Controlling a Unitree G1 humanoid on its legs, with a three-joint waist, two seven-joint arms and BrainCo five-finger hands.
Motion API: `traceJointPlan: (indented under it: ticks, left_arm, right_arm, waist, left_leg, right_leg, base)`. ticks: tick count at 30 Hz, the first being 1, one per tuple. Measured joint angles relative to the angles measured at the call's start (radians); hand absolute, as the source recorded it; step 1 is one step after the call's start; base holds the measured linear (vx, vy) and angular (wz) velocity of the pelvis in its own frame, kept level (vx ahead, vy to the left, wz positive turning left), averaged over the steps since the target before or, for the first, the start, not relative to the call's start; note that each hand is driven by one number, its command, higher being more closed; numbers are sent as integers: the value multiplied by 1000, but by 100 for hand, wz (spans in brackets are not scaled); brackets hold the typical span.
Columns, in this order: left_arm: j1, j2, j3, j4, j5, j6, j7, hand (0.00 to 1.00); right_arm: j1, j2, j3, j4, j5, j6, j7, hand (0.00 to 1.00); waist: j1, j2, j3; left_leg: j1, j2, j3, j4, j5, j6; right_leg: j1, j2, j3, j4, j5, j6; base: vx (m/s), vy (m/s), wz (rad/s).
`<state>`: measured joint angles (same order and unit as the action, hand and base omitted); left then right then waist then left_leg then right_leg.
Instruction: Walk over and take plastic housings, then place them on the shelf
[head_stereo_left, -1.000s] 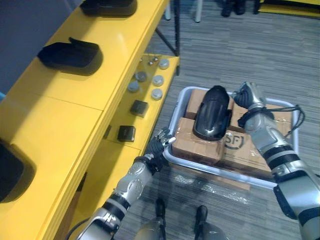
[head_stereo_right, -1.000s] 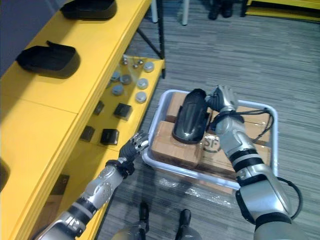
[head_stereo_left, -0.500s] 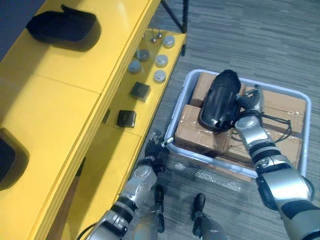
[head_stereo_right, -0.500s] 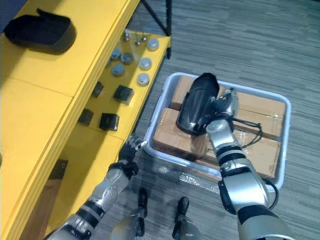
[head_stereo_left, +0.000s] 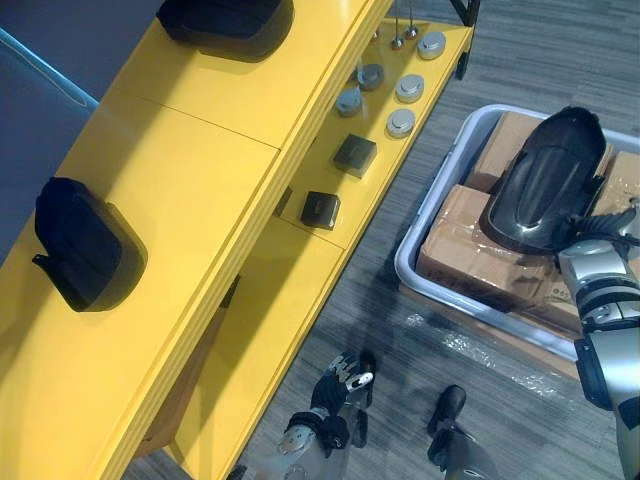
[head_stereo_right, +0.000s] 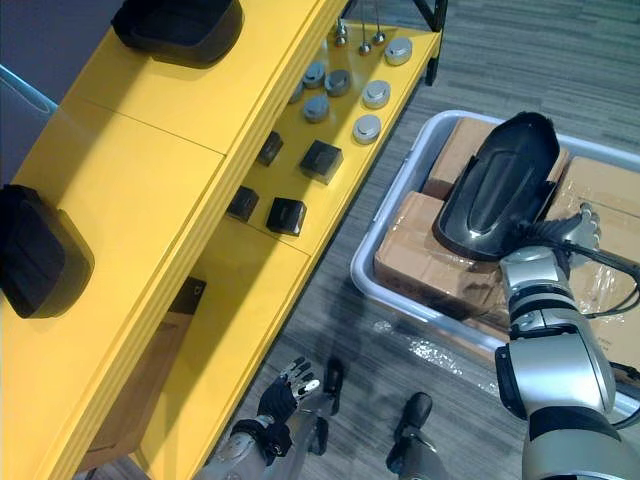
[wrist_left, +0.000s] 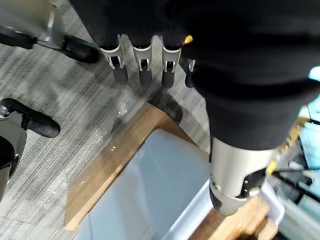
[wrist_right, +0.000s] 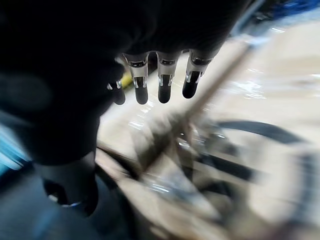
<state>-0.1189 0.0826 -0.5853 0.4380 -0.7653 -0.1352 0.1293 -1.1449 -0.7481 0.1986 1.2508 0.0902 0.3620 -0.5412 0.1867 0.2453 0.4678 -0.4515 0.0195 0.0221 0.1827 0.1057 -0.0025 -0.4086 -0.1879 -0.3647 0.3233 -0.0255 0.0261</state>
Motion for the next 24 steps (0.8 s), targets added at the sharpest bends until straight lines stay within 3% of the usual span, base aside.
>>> traceJointPlan:
  ticks: [1, 7, 13, 17, 24]
  left_arm:
    - [0, -4, 0, 15, -1, -12, 1, 0]
    - [-6, -25, 6, 39, -19, -40, 20, 0]
    - [-3, -28, 31, 74, -19, -39, 18, 0]
    - [4, -15, 33, 62, -18, -40, -11, 0]
    - [70, 7, 88, -113, -26, -51, -57, 0]
  right_arm:
    - [0, -10, -2, 2, 1, 16, 5, 100]
    - [7, -66, -3, 15, 0, 32, 29, 100]
    - [21, -119, -2, 17, -48, 32, 93, 100]
    - [23, -128, 0, 24, -106, 31, 122, 100]
    - [39, -103, 62, 4, -227, 6, 175, 100]
  waist:
    - [6, 1, -1]
    - [38, 8, -5]
    - [42, 8, -6]
    - [31, 8, -6]
    - [3, 6, -5]
  left_leg:
    - [-1, -1, 0, 0, 0, 0]
    - [-17, -8, -5, 7, -4, -6]
    - [-17, -12, -12, 3, -4, -6]
    - [-14, -15, -20, 6, -4, -5]
    - [45, -2, -23, 17, -6, -8]
  right_leg:
    - [-2, -2, -1, 3, -4, 2]
    - [-14, -12, -8, 17, -15, 4]
    - [-15, -16, -11, 21, -17, 6]
    - [-13, -22, -20, 39, -26, 4]
    - [59, -11, -32, 37, -41, 0]
  base:
    - [25, -64, 2]
    - [29, -47, 6]
    - [37, -45, 2]
    - [50, -67, 8]
    - [46, -74, 2]
